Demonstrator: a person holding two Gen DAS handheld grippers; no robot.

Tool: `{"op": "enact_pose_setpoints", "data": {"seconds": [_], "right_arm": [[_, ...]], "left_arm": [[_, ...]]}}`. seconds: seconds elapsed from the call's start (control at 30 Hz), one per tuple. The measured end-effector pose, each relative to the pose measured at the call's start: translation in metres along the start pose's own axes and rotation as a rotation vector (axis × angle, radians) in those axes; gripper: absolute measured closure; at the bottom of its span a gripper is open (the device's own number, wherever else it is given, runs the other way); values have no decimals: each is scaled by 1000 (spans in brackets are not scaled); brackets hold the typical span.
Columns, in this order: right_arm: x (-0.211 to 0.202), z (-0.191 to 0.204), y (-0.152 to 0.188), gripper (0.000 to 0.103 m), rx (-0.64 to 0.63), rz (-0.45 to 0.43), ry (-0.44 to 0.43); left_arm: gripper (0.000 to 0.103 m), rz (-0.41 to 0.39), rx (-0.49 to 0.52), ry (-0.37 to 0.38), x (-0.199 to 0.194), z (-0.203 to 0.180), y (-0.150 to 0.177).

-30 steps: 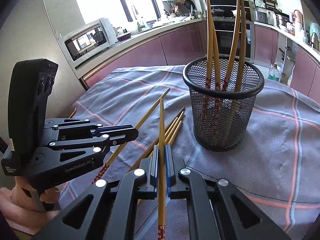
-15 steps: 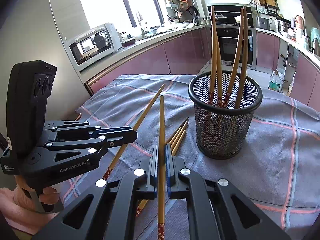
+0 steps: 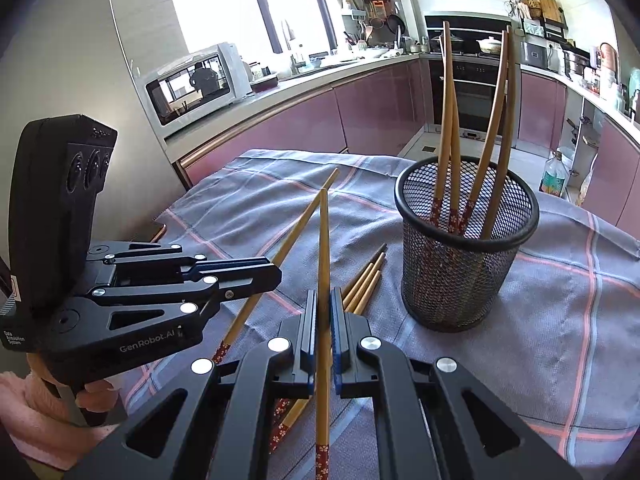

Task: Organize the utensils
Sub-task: 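Lift the held chopsticks upright with both grippers and raise them toward the cup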

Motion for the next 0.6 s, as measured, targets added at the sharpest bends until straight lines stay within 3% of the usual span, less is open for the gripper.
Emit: {"op": "enact_pose_setpoints", "data": {"seconds": [0.6], "right_arm": [[7,7,-19,98,-38,-16,-40]], "left_arm": [[95,-22,-43,18,-10,9,-5]]}}
Point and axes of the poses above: each gripper's, at about its wrist camera, not at the fingertips, and x roughly the way its jaws point, z to its left, y to its underside, the point moved 6 cm from there along x, roughly the way its jaws point, and after that the axes turned 10 degrees about -x, right-handed, at the moved point
